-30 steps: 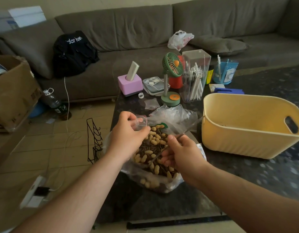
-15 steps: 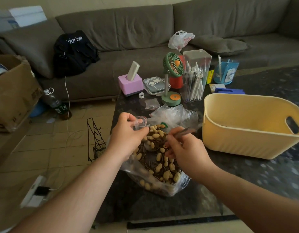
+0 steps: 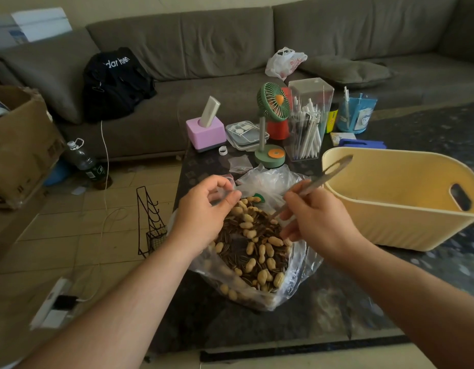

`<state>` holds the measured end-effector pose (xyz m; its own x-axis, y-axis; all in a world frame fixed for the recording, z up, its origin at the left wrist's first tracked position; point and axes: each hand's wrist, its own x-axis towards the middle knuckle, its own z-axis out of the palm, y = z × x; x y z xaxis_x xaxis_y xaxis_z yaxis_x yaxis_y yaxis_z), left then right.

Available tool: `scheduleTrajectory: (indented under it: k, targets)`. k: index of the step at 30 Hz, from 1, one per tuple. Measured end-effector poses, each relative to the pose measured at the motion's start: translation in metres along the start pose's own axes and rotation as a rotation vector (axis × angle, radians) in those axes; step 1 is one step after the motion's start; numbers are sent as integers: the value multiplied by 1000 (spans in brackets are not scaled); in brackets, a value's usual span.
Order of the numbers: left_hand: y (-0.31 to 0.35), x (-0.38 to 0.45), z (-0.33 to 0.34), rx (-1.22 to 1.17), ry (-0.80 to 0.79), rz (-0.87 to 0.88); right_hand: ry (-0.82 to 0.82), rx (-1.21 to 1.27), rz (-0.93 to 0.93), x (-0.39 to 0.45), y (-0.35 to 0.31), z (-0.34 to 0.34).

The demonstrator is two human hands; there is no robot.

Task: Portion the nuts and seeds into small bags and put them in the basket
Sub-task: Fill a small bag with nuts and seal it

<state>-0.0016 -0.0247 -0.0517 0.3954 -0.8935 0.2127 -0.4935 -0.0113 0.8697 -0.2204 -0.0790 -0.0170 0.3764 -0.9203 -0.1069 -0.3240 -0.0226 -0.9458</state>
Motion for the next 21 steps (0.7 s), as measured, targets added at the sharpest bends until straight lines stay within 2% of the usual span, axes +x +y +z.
scheduleTrajectory:
  k: [2, 7, 13, 21]
  targets:
    - [1, 0, 0, 23, -21, 12, 46, -145, -87, -3, -7, -9]
    - [-2, -2, 1, 117, -17, 28, 135, -196, -123, 1, -17, -25]
    - [-6, -6, 2, 218, -37, 62, 168, -214, -172, 2, -28, -38]
    - [-2, -13, 17, 403, -100, 165, 178, -117, -253, -2, -43, -46]
